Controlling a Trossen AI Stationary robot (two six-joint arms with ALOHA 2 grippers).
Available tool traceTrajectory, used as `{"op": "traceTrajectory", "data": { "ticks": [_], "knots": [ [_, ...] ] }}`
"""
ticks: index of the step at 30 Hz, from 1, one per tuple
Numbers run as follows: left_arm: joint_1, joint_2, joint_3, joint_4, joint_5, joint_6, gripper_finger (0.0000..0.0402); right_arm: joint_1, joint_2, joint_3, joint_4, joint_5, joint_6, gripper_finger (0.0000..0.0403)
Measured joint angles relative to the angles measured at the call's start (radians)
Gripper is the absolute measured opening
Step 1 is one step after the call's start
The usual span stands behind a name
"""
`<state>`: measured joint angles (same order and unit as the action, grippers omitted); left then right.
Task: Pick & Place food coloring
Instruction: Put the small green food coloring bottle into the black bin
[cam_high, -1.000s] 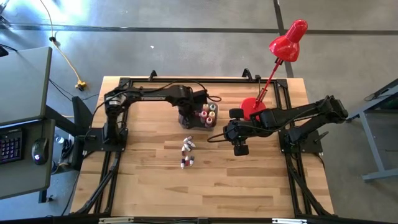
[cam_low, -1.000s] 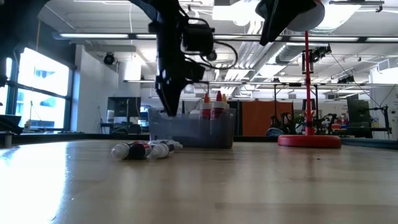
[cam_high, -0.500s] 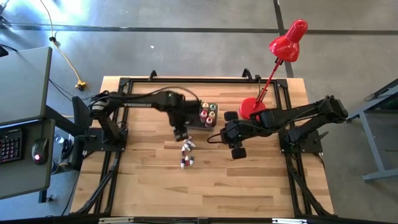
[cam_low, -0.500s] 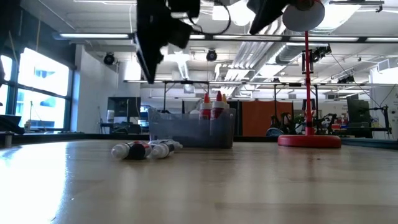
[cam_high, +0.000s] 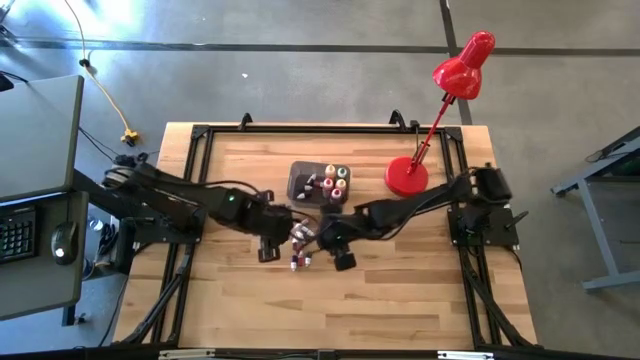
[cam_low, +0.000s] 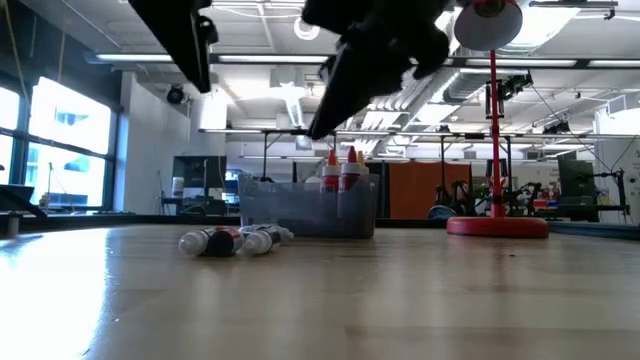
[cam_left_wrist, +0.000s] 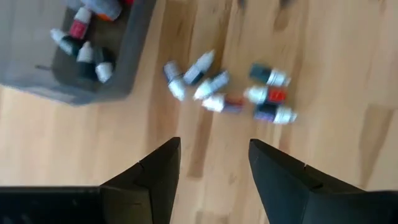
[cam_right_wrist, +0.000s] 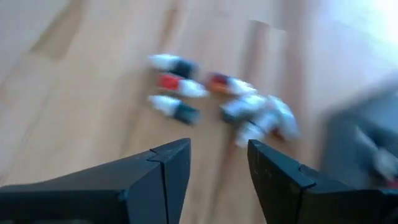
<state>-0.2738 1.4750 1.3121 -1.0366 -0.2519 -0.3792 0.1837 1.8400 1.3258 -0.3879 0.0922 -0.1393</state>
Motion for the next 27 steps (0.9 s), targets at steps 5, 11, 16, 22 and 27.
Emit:
{"op": "traceTrajectory", "data": {
  "ticks": [5,11,16,22,27],
  "knots": [
    [-0.025,-0.097,-0.229,0.276,-0.003,-0.088,0.0186,0.001,0.085,-0.001,0.098,-0.188,-0.185,0.0151],
    [-0.028,-0.115,-0.399,0.484,-0.016,-0.155,0.0186,0.000,0.121,0.000,0.203,-0.258,-0.432,0.0142],
    [-0.028,-0.108,-0.420,0.507,-0.017,-0.179,0.0186,-0.026,0.168,0.000,0.224,-0.343,-0.511,0.0143],
    [-0.028,-0.114,-0.418,0.519,-0.029,-0.179,0.0186,-0.071,0.210,0.003,0.294,-0.346,-0.491,0.0143],
    [-0.028,-0.114,-0.418,0.519,-0.031,-0.171,0.0186,-0.097,0.212,0.004,0.310,-0.399,-0.466,0.0143]
  ]
}}
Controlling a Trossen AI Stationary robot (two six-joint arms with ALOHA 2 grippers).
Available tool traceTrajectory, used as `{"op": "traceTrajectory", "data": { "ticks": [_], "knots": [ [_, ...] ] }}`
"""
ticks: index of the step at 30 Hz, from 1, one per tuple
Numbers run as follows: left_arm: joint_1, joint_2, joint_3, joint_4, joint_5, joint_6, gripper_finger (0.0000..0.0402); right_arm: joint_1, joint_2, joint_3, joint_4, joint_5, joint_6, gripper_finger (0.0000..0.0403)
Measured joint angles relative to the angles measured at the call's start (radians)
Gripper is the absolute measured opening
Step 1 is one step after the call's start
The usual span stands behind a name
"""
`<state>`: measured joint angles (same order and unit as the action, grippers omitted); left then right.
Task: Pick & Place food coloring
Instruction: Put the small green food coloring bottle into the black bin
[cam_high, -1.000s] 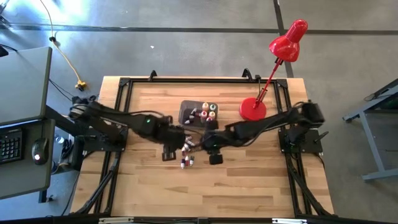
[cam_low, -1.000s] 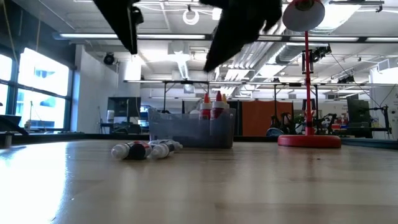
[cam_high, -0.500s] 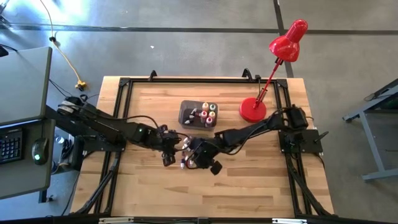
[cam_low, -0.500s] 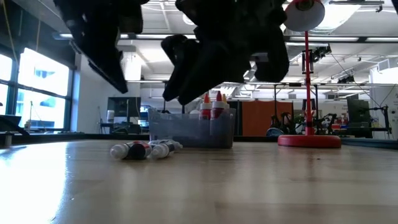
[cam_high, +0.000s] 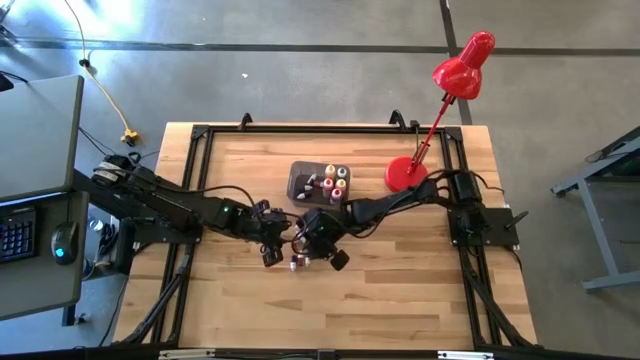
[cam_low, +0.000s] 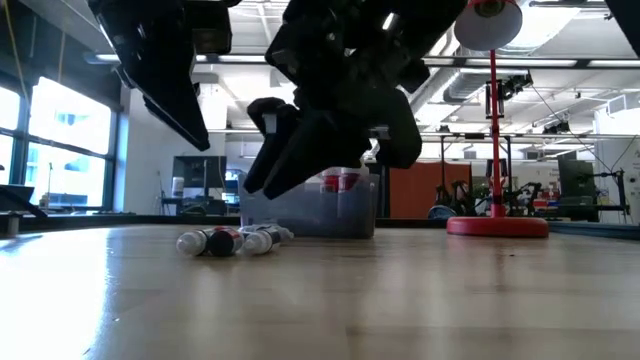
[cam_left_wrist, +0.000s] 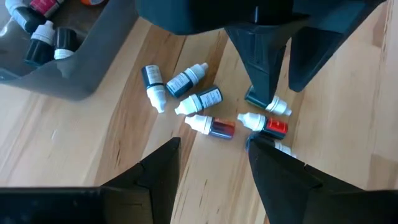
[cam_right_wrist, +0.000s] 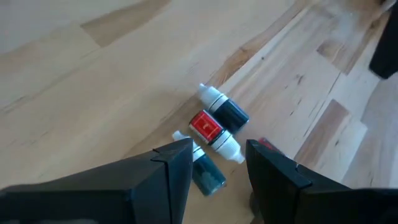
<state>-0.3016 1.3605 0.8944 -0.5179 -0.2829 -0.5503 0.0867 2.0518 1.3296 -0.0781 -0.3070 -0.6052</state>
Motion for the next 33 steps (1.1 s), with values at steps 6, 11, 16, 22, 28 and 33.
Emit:
{"op": "traceTrajectory", "data": {
  "ticks": [6,11,16,22,28,33],
  "knots": [
    [0.000,0.000,0.000,0.000,0.000,0.003,0.0186,-0.001,0.018,0.000,0.026,-0.019,0.002,0.0143],
    [0.000,0.001,0.000,0.001,0.000,0.003,0.0186,-0.001,0.031,-0.001,0.047,-0.024,0.008,0.0143],
    [0.000,0.001,0.000,-0.004,0.001,0.003,0.0186,-0.001,0.031,-0.001,0.050,0.010,0.067,0.0143],
    [0.000,0.001,0.000,-0.001,0.005,-0.002,0.0186,0.004,0.031,-0.001,0.061,0.013,0.069,0.0143],
    [0.000,0.001,0.000,-0.001,0.011,-0.004,0.0186,0.014,0.030,-0.001,0.054,0.008,0.059,0.0143],
    [0.000,0.001,0.000,0.000,0.011,-0.005,0.0186,0.027,0.033,-0.001,0.040,0.011,0.047,0.0143]
  ]
}}
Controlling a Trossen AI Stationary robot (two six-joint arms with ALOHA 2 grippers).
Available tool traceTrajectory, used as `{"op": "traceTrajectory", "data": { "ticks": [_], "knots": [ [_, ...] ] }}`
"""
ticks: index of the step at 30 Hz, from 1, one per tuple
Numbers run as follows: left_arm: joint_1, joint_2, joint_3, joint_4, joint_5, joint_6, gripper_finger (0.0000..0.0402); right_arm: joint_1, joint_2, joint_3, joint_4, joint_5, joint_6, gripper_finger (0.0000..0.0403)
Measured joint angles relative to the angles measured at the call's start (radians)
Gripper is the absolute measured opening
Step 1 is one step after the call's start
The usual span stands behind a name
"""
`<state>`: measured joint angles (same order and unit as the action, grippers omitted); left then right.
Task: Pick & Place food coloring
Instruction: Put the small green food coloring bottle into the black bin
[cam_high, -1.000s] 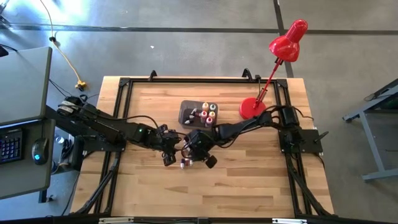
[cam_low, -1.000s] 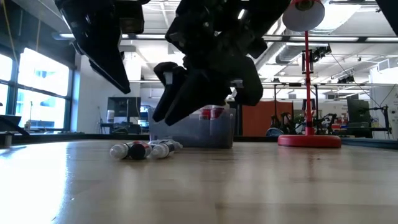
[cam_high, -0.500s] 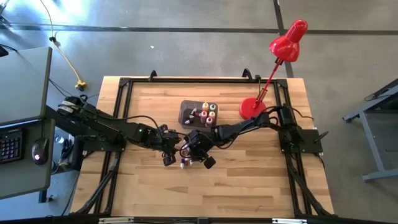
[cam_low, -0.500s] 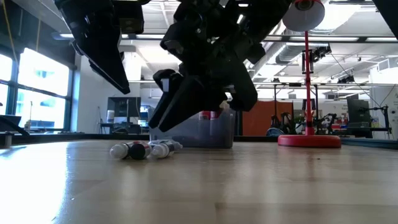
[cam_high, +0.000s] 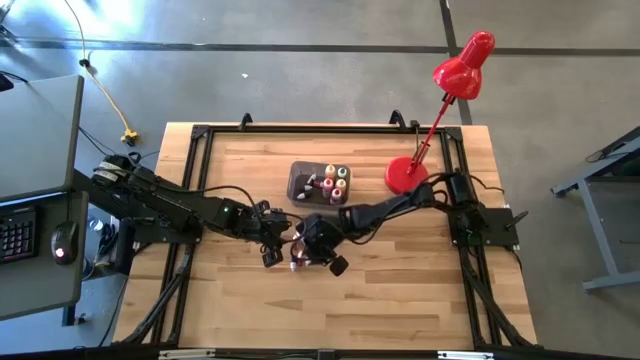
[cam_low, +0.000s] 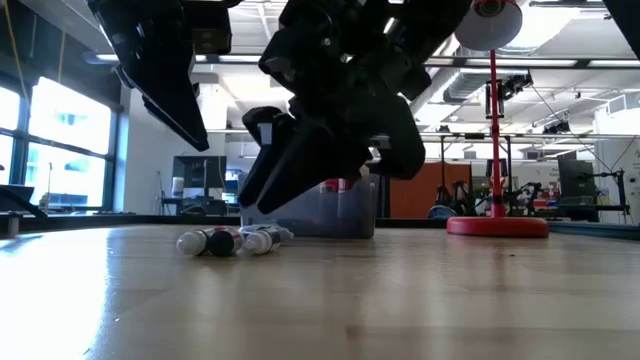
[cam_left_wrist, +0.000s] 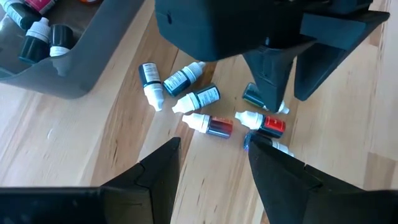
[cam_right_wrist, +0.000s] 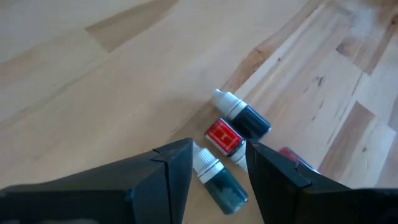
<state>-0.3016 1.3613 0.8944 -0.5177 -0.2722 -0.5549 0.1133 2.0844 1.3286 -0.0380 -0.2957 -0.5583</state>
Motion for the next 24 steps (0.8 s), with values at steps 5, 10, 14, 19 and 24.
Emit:
{"op": "traceTrajectory", "data": {
  "ticks": [5,10,14,19,24],
  "knots": [
    [0.000,0.000,0.000,0.003,0.000,0.000,0.0186,0.001,0.001,0.000,-0.007,0.015,-0.001,0.0143],
    [0.000,0.000,0.000,0.004,0.000,0.000,0.0186,-0.002,0.002,-0.001,-0.031,0.070,0.000,0.0143],
    [0.000,0.000,0.000,0.004,0.000,-0.001,0.0186,-0.003,0.003,-0.003,-0.060,0.081,0.000,0.0143],
    [0.000,0.000,0.000,0.005,-0.001,-0.001,0.0186,-0.003,0.003,-0.003,-0.068,0.081,-0.022,0.0143],
    [0.000,0.000,0.000,0.015,-0.001,-0.001,0.0186,-0.002,0.003,-0.003,-0.068,0.083,-0.026,0.0143]
  ]
}}
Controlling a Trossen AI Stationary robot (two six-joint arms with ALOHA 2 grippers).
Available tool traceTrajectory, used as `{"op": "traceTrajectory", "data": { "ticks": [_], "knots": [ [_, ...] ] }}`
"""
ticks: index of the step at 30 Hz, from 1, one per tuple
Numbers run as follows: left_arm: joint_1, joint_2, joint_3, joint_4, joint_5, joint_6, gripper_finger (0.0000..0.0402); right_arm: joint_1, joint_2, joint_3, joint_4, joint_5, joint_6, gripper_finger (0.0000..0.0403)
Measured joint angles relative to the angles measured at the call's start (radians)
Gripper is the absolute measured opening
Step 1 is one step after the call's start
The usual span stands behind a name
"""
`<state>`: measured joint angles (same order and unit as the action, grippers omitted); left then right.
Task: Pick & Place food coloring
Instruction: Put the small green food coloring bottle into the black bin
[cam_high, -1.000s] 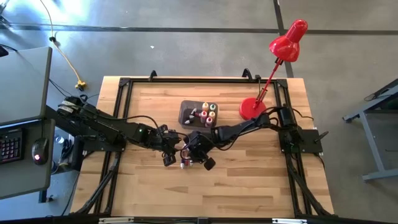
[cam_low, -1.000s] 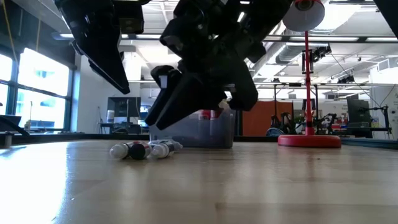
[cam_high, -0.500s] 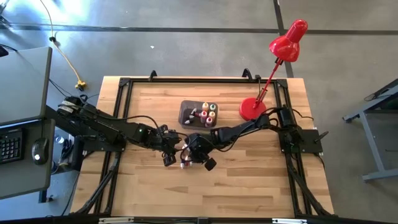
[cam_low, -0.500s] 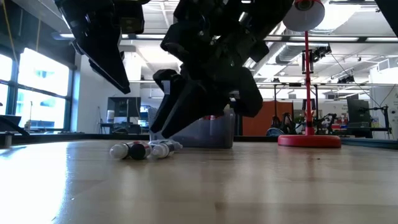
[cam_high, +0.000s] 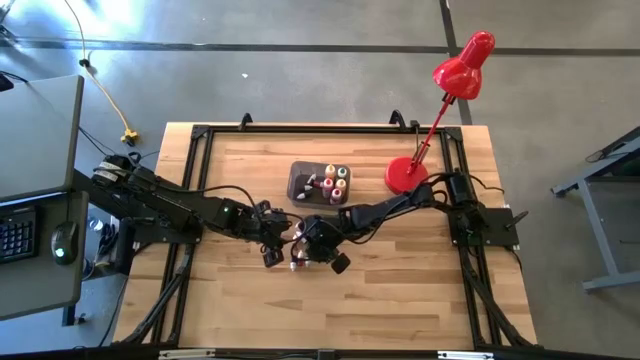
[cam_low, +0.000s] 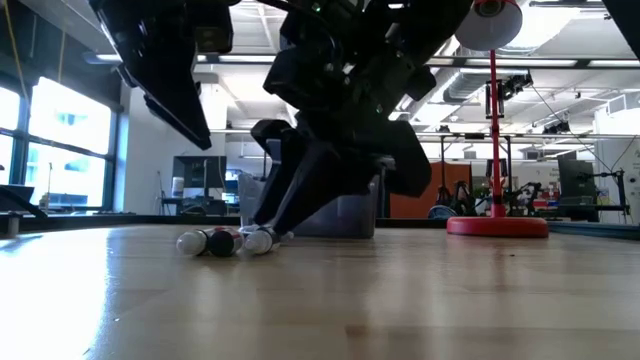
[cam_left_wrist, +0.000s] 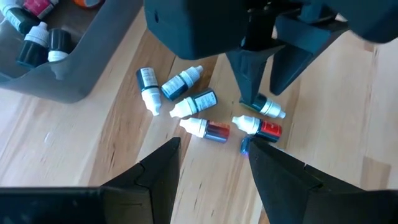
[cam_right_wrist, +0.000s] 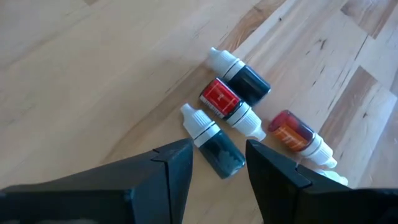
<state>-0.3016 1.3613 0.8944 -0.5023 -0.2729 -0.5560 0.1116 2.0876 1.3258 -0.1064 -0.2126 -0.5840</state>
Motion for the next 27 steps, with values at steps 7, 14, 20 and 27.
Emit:
{"op": "traceTrajectory", "data": {
  "ticks": [7,14,20,27],
  "knots": [
    [0.000,0.000,0.000,0.014,0.000,0.006,0.0186,0.000,0.001,0.000,-0.020,-0.002,0.000,0.0143],
    [0.000,0.000,0.000,0.015,0.000,0.006,0.0186,0.007,0.023,0.000,-0.037,-0.004,0.000,0.0143],
    [0.000,0.000,0.000,0.014,-0.001,0.007,0.0186,0.016,0.039,0.004,-0.039,0.004,0.009,0.0142],
    [0.000,0.000,0.000,0.014,0.000,0.009,0.0186,0.023,0.036,0.001,0.011,0.006,0.010,0.0142]
  ]
}}
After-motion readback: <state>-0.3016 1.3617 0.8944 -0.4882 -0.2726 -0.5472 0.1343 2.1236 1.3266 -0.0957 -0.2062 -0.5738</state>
